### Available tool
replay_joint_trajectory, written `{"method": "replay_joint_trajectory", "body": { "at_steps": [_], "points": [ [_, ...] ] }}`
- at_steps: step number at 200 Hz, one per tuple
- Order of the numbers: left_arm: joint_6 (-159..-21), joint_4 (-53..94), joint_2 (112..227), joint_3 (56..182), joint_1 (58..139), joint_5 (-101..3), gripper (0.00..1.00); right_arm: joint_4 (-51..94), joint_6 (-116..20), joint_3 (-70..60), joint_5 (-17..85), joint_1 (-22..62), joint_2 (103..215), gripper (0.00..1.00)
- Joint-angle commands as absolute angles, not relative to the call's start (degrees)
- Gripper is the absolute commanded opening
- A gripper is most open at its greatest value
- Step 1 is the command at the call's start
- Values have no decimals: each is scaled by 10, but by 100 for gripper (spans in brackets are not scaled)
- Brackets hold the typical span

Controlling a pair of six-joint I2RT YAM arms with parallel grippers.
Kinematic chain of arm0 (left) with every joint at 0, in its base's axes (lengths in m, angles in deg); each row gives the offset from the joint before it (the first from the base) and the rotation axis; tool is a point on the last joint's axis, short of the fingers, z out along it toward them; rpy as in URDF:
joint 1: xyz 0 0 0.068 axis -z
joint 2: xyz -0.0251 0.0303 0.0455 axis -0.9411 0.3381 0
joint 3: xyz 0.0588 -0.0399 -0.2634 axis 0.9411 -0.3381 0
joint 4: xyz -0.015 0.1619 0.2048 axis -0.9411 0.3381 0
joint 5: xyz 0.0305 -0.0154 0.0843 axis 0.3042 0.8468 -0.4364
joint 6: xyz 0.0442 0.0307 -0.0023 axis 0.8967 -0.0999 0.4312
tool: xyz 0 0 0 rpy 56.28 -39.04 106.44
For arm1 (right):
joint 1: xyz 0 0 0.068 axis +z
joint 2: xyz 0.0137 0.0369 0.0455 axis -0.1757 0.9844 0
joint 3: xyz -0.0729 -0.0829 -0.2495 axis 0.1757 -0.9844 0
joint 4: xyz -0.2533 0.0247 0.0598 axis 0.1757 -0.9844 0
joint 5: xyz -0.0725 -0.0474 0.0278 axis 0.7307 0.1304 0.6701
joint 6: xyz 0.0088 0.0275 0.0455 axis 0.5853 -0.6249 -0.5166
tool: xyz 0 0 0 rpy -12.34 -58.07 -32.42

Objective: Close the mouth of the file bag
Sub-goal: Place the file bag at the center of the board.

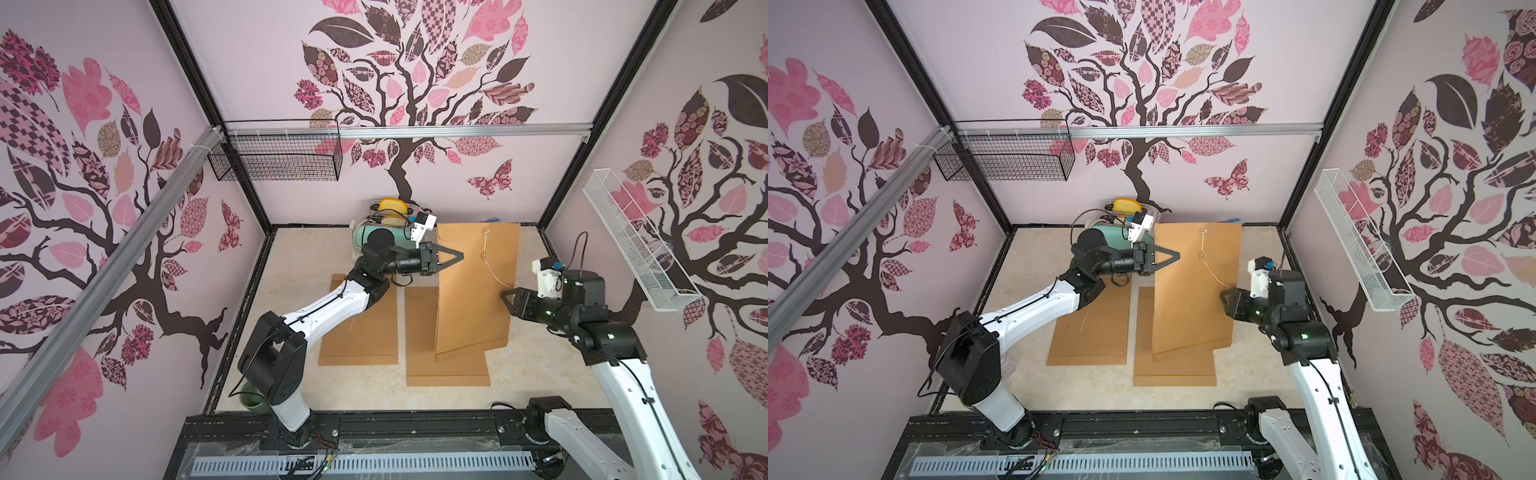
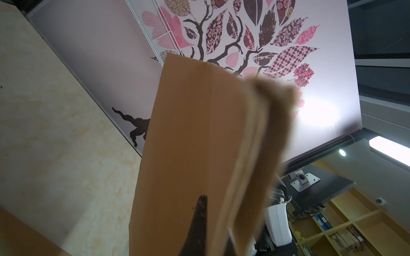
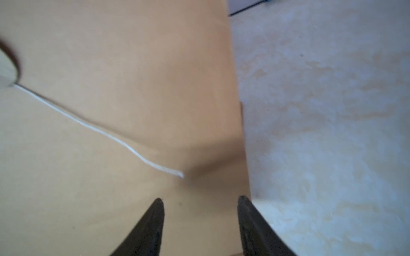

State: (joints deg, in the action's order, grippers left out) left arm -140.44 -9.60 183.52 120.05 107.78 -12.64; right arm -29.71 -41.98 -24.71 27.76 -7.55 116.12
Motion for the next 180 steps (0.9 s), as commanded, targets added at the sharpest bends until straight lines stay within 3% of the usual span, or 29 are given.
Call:
{"method": "replay_joint_trajectory", "body": {
  "at_steps": [1,29,38,94,155,180],
  "points": [
    [-1388,-128,1881,1217,1080,-172,0,-328,-424,-242,310,-101,1133,71],
    [-1386,-135,1980,1267,1094,-208,0,-309,-440,-225,415,-101,1103,88],
    [-1385,-133,2019,1298,1105,-212,0,-298,-437,-220,434,-100,1103,99],
    [-1409,-29,2228,1519,1148,-288,0,-276,-411,-225,461,-101,1119,99],
    [-1360,247,2396,1796,1189,-310,0,-253,-400,-261,476,-101,1131,99],
    [-1358,256,2424,1806,1191,-314,0,-258,-403,-254,469,-101,1134,99]
  ]
}}
